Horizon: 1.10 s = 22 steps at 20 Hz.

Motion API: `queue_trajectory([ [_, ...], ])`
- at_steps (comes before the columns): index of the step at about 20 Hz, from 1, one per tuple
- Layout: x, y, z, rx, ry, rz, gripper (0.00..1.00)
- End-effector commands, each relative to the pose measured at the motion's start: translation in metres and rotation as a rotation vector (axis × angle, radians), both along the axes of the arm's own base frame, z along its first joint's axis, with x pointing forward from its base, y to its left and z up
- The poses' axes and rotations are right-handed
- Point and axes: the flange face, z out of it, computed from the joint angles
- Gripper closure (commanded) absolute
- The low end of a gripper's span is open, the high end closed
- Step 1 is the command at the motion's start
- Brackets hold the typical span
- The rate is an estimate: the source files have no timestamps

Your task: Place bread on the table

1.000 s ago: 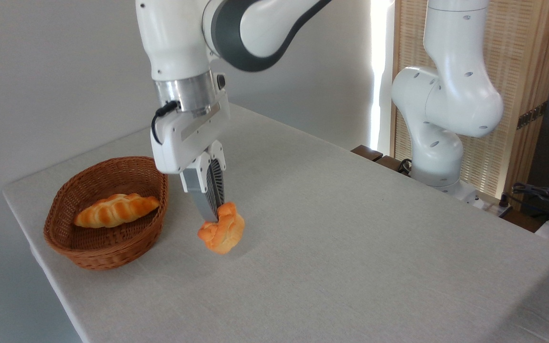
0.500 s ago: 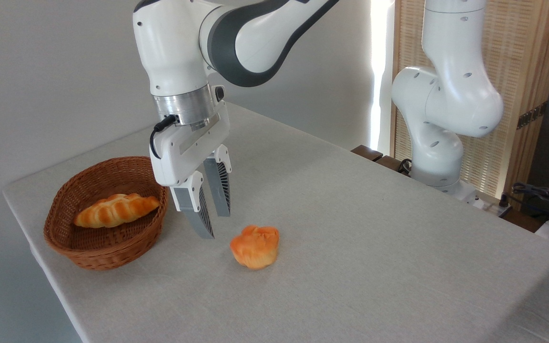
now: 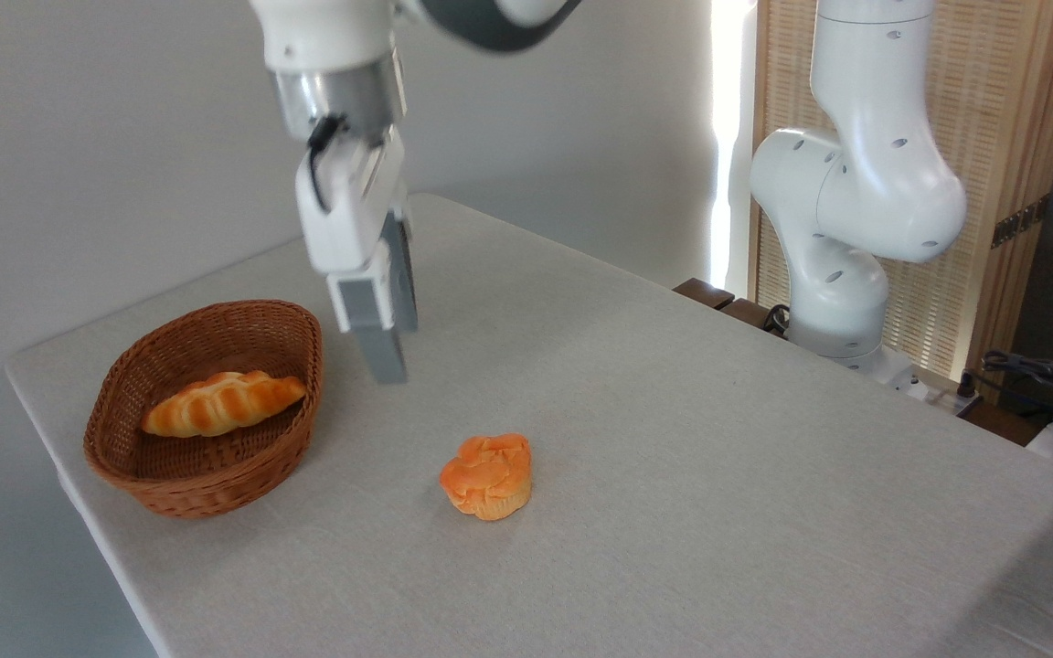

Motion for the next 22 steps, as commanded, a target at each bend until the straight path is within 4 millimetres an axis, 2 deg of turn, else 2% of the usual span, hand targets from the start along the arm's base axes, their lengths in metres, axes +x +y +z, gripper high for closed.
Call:
queue_trajectory([
  [1, 0.003, 0.028, 0.034, -0.066, 0.023, 0.237, 0.00],
  [4, 0.001, 0.036, 0.040, -0.075, 0.033, 0.473, 0.00],
  [7, 0.002, 0.029, 0.040, -0.075, 0.044, 0.621, 0.00],
  [9, 0.001, 0.017, 0.040, -0.059, 0.035, 0.608, 0.00],
  [14, 0.001, 0.024, 0.039, -0.049, 0.036, 0.618, 0.00],
  [18, 0.001, 0.019, 0.039, -0.049, 0.036, 0.609, 0.00],
  [22, 0.001, 0.029, 0.040, -0.050, 0.032, 0.617, 0.00],
])
